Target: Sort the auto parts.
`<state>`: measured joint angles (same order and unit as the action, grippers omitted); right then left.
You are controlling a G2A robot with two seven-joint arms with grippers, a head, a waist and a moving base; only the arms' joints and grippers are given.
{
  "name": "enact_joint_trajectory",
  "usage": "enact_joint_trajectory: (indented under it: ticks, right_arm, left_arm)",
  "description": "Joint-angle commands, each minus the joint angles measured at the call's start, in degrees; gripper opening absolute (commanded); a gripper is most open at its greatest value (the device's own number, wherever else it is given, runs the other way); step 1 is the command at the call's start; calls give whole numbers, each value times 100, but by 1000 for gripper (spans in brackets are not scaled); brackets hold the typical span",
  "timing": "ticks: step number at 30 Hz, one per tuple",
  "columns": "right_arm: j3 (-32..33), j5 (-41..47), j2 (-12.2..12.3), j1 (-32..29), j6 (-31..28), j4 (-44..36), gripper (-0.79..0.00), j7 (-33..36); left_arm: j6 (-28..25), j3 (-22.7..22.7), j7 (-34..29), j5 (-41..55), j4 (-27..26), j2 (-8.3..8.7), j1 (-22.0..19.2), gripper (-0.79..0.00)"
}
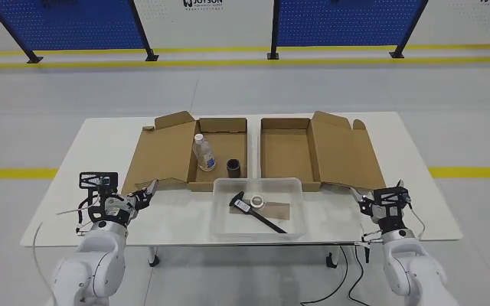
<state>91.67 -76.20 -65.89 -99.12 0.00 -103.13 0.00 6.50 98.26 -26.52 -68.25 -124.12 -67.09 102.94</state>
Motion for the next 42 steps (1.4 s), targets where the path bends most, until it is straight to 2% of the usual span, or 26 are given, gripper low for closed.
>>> enact_joint_trajectory:
  ticks: [1, 10, 13, 19, 21, 31, 42]
  right_arm:
    - [0, 0, 0, 0, 0, 0, 0, 0]
    - [-129, -106, -8, 84, -244, -398, 0, 195]
    - [-177, -129, -6, 143, -398, -650, 0, 455]
    - [-474, 105, -9, 460, -938, -1301, 0, 1513]
    - [-607, 557, -28, 668, -997, -1478, 0, 1988]
    - [-1710, 701, -110, 2183, -1256, -1461, 0, 3828]
    - [-3269, 783, -429, 3828, -577, -217, 0, 4640]
  left_arm:
    - [1, -1, 2, -1, 0, 0, -1, 0]
    - [1, -1, 2, -1, 0, 0, -1, 0]
    - [1, -1, 2, -1, 0, 0, -1, 0]
    - [1, -1, 2, -1, 0, 0, -1, 0]
    - [1, -1, 2, -1, 0, 0, -1, 0]
    - [1, -1, 2, -1, 0, 0, -1, 0]
    - [1, -1, 2, -1, 0, 0, -1, 0]
